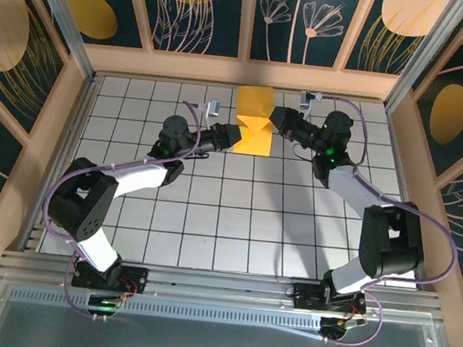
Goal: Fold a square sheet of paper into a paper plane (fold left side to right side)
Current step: Turn over the paper at the center of the table.
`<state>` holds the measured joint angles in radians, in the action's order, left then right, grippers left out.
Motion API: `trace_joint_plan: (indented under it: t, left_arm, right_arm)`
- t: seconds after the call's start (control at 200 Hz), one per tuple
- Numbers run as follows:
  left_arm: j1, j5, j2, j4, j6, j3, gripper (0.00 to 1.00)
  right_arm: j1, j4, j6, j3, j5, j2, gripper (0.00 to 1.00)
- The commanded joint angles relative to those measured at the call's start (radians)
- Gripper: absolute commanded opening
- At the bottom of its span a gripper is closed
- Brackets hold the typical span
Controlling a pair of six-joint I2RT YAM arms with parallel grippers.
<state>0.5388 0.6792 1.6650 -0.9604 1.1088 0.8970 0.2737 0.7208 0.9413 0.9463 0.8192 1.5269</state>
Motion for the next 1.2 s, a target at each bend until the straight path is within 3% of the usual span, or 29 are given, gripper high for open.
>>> trace_joint_plan:
  t: [0.0,0.13,0.21,0.375,0.48,0.591,0.726,0.871,0.971,1.191]
  left_arm:
    - [-0.002,-0.024,-0.056,0.131,-0.102,0.004,0.00]
    - [-0.002,-0.066,-0.096,0.410,-0.244,0.037,0.00]
    - [0.002,-0.126,-0.116,0.665,-0.369,0.069,0.00]
    - [0.027,-0.357,-0.115,1.127,-0.598,0.215,0.00]
    - [0.060,-0.502,-0.085,1.351,-0.673,0.300,0.00]
    - [0.128,-0.660,-0.047,1.537,-0.725,0.398,0.00]
    - [0.216,-0.937,0.018,1.772,-0.692,0.527,0.00]
    - [0.314,-1.263,0.152,2.059,-0.524,0.652,0.00]
    - [0.368,-1.327,0.236,2.131,-0.426,0.677,0.00]
    - [0.402,-1.349,0.368,2.103,-0.298,0.666,0.00]
  right_arm:
    - [-0.018,-0.207,-0.197,0.007,-0.103,-0.096,0.44]
    - [-0.025,-0.472,-0.400,0.030,-0.309,-0.169,0.58]
    - [-0.025,-0.619,-0.506,0.042,-0.466,-0.204,0.64]
    - [-0.025,-0.796,-0.636,0.023,-0.797,-0.239,0.77]
    - [-0.026,-0.852,-0.686,0.001,-0.957,-0.233,0.89]
    - [-0.025,-0.886,-0.718,-0.012,-1.078,-0.226,0.96]
    - [-0.027,-0.894,-0.750,-0.017,-1.162,-0.232,0.99]
    - [-0.028,-0.881,-0.754,-0.027,-1.184,-0.234,0.99]
    - [-0.028,-0.871,-0.746,-0.035,-1.174,-0.229,0.99]
    - [-0.029,-0.857,-0.737,-0.046,-1.148,-0.223,0.99]
